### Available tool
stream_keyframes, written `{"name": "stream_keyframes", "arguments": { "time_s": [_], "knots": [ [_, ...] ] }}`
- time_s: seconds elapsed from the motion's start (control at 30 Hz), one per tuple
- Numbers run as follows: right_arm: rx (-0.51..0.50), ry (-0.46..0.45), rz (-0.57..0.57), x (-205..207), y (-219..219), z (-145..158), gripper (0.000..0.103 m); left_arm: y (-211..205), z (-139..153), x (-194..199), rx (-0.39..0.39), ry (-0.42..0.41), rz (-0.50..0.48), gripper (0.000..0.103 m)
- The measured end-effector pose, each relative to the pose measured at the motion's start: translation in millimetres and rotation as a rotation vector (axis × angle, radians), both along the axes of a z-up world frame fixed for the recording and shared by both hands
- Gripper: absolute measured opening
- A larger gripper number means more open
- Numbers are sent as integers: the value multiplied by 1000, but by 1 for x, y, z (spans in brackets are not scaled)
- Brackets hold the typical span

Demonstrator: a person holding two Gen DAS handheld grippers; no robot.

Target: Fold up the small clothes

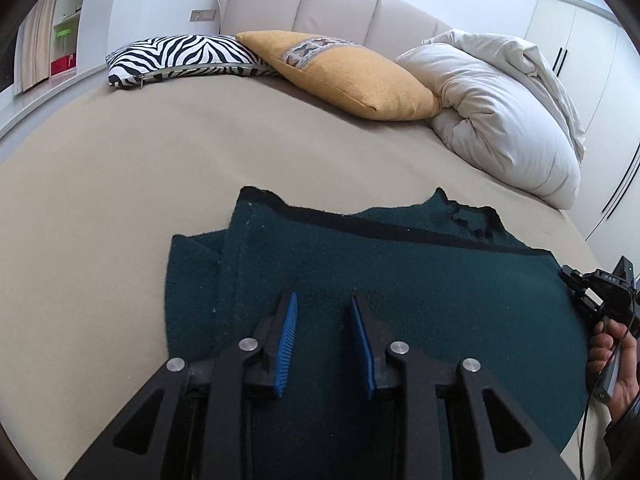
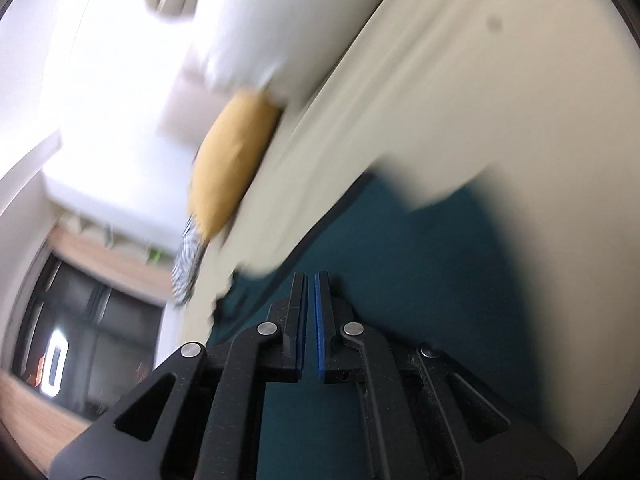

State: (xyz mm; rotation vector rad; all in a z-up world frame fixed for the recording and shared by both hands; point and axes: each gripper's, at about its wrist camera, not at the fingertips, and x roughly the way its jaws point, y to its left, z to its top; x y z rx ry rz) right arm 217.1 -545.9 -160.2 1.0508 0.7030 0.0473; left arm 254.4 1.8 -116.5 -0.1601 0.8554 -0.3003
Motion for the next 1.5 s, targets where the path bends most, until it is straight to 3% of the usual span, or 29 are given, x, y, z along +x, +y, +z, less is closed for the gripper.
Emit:
{"name": "stream_keyframes", "arguments": {
  "time_s": [0.1,0.13,0.2,0.3,0.43,0.53,0.67,0.77,0.93,0.97,1.03,1.1,1.13,1.23,1.3,1.33,1.5],
  "knots": [
    [-8,57,-142,-25,-37,1,6,-2,3,-6,42,6,14,31],
    [-37,67,-166,-34,-41,9,11,-5,5,-10,71,2,15,31],
    [-134,45,-144,-46,-27,36,11,-10,5,-22,115,-12,12,37],
    [-144,-51,6,-52,25,70,11,-10,2,-29,135,-19,17,38],
    [-151,-125,345,-36,146,87,11,-9,2,-31,138,-17,15,38],
    [-113,-86,513,-24,219,66,12,-11,0,-33,152,-27,9,38],
    [-78,48,543,-21,252,18,10,-9,-1,-32,146,-27,8,38],
    [12,9,461,-30,225,5,9,-11,-2,-33,160,-33,8,38],
    [-9,-5,271,-54,158,7,9,-11,-2,-33,157,-33,7,39],
    [-16,-3,233,-42,139,7,9,-11,-2,-33,157,-32,7,39],
    [-69,19,135,-64,108,11,10,-11,-2,-33,160,-34,7,39],
    [-105,24,69,-77,96,18,15,-11,-2,-32,165,-36,7,39],
    [-131,29,48,-82,95,22,25,-11,-2,-32,167,-37,8,39],
    [-205,17,32,-93,102,38,50,-12,-2,-32,174,-38,7,39],
    [-254,-1,64,-93,119,48,50,-12,-1,-32,171,-35,8,39],
    [-272,-9,89,-104,103,59,50,-11,1,-32,163,-30,7,39],
    [-346,-32,201,-91,162,81,50,20,25,-56,68,-8,59,45]
  ]
}}
